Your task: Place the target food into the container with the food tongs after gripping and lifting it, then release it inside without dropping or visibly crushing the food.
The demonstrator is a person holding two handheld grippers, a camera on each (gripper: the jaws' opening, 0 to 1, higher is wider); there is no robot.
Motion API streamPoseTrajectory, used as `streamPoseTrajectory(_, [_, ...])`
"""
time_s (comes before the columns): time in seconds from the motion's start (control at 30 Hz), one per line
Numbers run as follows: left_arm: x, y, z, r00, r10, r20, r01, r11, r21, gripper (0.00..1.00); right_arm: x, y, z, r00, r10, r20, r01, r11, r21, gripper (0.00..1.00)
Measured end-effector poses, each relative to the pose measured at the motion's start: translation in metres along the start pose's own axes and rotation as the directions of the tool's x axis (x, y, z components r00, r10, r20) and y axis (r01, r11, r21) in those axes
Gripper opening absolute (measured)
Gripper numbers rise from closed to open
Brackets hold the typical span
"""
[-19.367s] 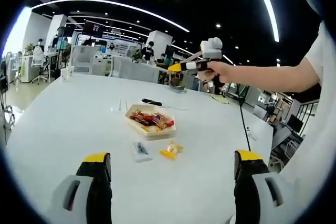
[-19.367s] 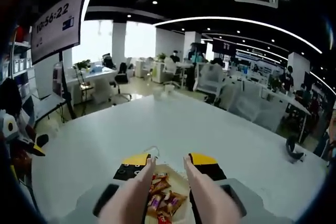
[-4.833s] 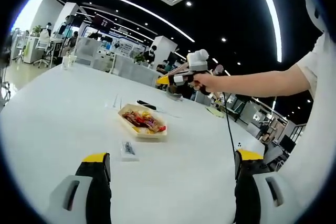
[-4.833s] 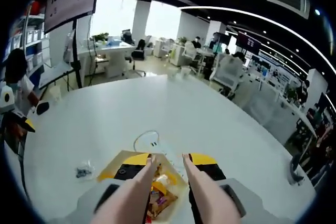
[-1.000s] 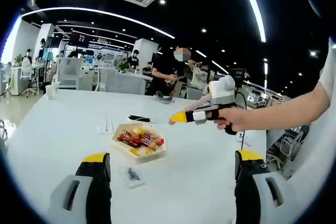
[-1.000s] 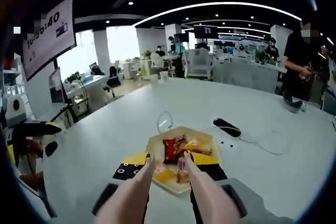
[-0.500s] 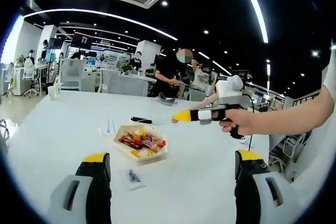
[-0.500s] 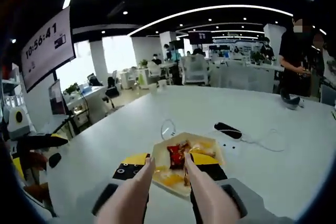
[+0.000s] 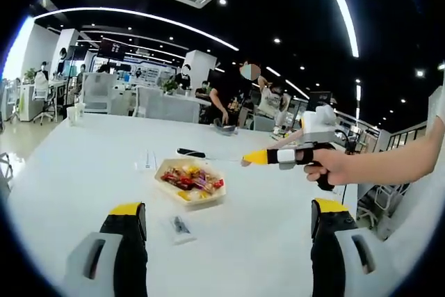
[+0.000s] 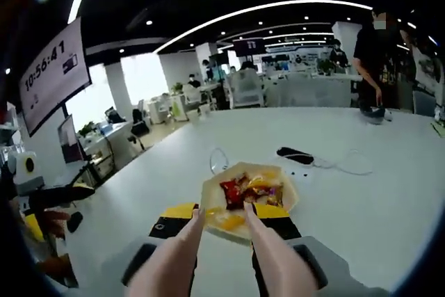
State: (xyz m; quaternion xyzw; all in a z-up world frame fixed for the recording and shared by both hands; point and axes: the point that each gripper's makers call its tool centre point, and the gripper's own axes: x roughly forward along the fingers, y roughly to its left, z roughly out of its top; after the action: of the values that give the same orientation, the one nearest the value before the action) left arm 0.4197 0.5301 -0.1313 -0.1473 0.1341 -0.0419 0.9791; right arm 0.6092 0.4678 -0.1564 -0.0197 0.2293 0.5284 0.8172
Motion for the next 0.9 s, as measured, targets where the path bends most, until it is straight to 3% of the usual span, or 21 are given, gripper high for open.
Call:
streamPoseTrajectory(0.27, [0.001, 0.001, -0.008, 1.000, -0.021, -0.021, 0.021, 1.000, -0.003, 0.99, 0.003, 0.008, -0.016, 1.000, 0.000, -0.011, 0.000, 1.000, 0.024, 0.29])
streamPoseTrajectory(0.47, [0.000, -0.005, -0.023, 0.995, -0.055, -0.078, 0.057, 0.998, 0.025, 0.99, 0.006, 0.014, -0.033, 1.000, -0.008, -0.015, 0.008, 0.999, 0.051, 0.29])
streamPoseTrajectory(0.9, [-0.018, 0.000, -0.035, 0.993, -0.048, -0.110, 0.052, 0.998, 0.035, 0.99, 0.017, 0.051, -0.072, 0.998, 0.025, -0.053, -0.018, 0.993, 0.119, 0.29])
